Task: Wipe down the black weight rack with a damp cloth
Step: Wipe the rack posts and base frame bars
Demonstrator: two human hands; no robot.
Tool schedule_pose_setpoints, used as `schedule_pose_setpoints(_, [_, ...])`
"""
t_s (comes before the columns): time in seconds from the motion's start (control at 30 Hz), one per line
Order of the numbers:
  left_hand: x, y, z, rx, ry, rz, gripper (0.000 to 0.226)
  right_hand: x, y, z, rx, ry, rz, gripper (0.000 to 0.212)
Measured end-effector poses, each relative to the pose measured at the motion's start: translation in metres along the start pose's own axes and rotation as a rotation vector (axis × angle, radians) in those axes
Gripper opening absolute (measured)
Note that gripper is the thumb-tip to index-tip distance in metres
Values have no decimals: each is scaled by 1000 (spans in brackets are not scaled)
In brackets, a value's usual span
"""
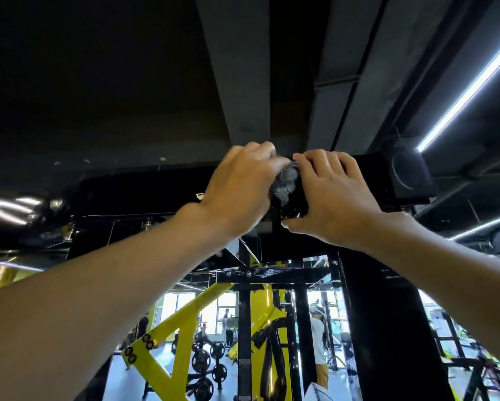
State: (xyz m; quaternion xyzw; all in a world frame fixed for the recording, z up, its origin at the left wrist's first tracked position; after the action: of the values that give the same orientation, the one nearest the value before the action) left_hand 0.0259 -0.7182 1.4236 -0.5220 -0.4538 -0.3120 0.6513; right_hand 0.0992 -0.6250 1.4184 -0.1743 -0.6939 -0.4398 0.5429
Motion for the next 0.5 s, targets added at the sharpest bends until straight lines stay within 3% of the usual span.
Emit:
schedule_pose_setpoints(0.1, [-2, -17, -3, 35, 65, -176, 34, 0, 0, 4, -21, 4, -11, 108])
schedule_pose_setpoints(0.27, [-10, 8, 4, -71, -8, -80, 20, -3, 0, 3, -19, 17, -16, 106])
schedule_pose_setpoints(0.4, [-17, -21, -5, -13, 65, -292, 30, 0, -3, 1, -69, -25, -40, 106])
schedule_pose_setpoints(0.5, [-26, 12, 0, -36, 42, -143, 46, 5, -9, 4, -92, -32, -39, 105])
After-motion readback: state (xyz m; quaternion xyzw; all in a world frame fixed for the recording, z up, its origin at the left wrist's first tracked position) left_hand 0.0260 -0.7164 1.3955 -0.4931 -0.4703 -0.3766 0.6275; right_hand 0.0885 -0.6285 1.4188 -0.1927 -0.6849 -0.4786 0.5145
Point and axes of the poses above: each hand's wrist, its own x-axis towards the middle knuckle, its own z-axis out of the palm, y = z × x, the point moved 7 cm from there along x, towards the middle knuckle, and after that the axes turned 5 degrees about -z, right-handed, at the moved point
